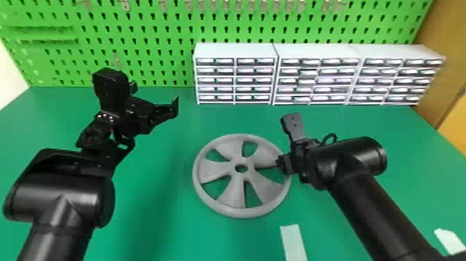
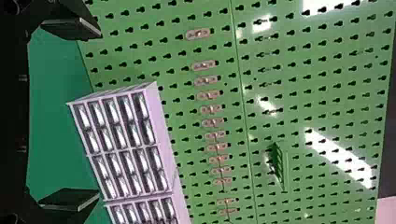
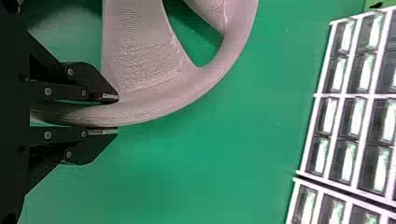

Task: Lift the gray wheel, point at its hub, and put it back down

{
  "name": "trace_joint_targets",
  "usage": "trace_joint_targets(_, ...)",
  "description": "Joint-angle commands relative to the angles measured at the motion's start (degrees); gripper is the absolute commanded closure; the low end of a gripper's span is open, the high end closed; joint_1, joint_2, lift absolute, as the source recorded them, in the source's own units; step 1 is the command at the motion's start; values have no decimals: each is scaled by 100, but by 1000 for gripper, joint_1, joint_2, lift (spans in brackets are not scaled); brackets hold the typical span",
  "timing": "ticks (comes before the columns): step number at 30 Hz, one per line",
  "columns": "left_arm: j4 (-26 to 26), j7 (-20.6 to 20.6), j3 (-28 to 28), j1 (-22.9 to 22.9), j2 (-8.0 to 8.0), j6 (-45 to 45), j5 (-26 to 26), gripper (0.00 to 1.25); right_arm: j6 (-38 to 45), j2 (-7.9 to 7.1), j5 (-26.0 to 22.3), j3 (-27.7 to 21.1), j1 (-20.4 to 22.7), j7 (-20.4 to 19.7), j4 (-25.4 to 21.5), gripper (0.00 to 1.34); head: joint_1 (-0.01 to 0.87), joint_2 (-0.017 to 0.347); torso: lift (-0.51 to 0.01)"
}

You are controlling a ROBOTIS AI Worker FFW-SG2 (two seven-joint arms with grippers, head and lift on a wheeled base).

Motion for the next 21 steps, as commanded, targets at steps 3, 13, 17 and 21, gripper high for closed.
trace_joint_targets(3, -16, -11, -5, 17, 0, 39, -37, 88, -358, -4, 175, -202, 10, -8, -169, 1303, 692, 48, -88)
trace_joint_targets(13, -33, -20, -5, 34, 9, 56, -55, 88, -1237, -39, 271, -439, 54, -492, -574, 1303, 692, 48, -88)
trace_joint_targets(17, -33, -20, -5, 43, 9, 65, -55, 88, -1659, -39, 263, -518, 106, -729, -697, 1303, 692, 48, -88)
trace_joint_targets(21, -51, -37, -14, 61, 18, 74, -55, 88, -2345, -57, 175, -518, 185, -1081, -776, 1303, 692, 48, -88)
